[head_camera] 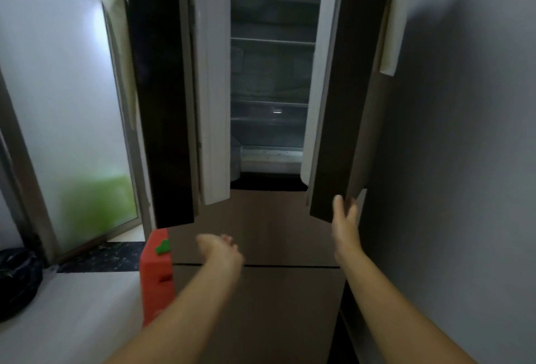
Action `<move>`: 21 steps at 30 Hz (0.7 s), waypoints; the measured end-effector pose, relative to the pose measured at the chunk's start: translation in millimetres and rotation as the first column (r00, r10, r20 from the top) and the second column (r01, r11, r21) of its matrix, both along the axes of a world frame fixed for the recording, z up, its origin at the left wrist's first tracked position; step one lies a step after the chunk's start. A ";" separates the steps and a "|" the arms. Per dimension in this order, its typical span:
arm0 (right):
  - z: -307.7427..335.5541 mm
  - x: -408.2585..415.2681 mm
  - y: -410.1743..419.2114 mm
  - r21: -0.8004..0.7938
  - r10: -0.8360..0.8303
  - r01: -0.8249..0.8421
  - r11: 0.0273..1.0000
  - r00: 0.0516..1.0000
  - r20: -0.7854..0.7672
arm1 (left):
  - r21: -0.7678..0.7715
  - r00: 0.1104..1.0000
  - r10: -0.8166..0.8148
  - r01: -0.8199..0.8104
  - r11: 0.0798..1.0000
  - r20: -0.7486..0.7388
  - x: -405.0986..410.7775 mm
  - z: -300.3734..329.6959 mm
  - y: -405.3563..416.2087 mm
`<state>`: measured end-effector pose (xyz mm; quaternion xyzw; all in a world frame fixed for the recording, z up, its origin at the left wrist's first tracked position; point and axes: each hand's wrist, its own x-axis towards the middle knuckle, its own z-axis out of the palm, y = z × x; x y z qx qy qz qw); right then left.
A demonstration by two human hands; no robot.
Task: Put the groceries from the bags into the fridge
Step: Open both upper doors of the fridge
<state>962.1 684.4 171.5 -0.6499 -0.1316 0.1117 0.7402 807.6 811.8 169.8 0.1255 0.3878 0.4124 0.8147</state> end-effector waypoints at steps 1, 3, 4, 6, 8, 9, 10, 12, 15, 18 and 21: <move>1.1 0.9 -3.4 -0.087 0.002 0.005 0.996 0.997 0.077 | 0.072 0.995 -0.090 0.092 0.993 -0.030 20.4 1.5 -23.2; 2.1 8.3 -14.1 -0.271 -0.006 0.059 0.961 0.981 0.195 | 0.301 0.958 -0.244 0.279 0.912 -0.148 61.1 15.6 -56.9; 1.7 15.8 -21.2 -0.344 0.002 0.085 0.935 0.970 0.245 | 0.452 0.927 -0.292 0.370 0.812 -0.235 80.4 29.2 -66.6; 1.7 30.1 -33.1 -0.442 0.046 0.121 0.889 0.936 0.349 | 0.672 0.885 -0.312 0.465 0.576 -0.345 115.6 53.5 -73.2; 0.6 40.5 -38.7 -0.473 0.073 0.145 0.869 0.908 0.412 | 0.750 0.873 -0.288 0.485 0.449 -0.393 136.6 68.9 -76.1; 0.1 43.5 -40.2 -0.472 0.078 0.143 0.870 0.905 0.419 | 0.759 0.880 -0.265 0.474 0.446 -0.394 139.7 72.3 -78.4; -0.2 44.9 -42.3 -0.456 0.081 0.138 0.879 0.900 0.429 | 0.766 0.889 -0.248 0.458 0.452 -0.385 140.0 73.1 -81.1; -2.6 45.9 -49.9 -0.389 0.086 0.121 0.913 0.877 0.474 | 0.786 0.898 -0.256 0.438 0.437 -0.358 137.2 72.5 -92.0; -5.3 43.9 -71.5 -0.258 0.030 0.122 0.959 0.855 0.517 | 0.824 0.905 -0.251 0.419 0.381 -0.344 132.6 72.2 -115.8; -9.4 54.6 -98.2 -0.162 -0.081 0.170 0.972 0.891 0.447 | 0.877 0.919 -0.180 0.390 0.280 -0.351 142.7 68.3 -143.0; -16.3 80.0 -124.7 -0.099 -0.200 0.250 0.963 0.913 0.357 | 0.893 0.914 -0.139 0.403 0.200 -0.382 163.3 66.6 -171.7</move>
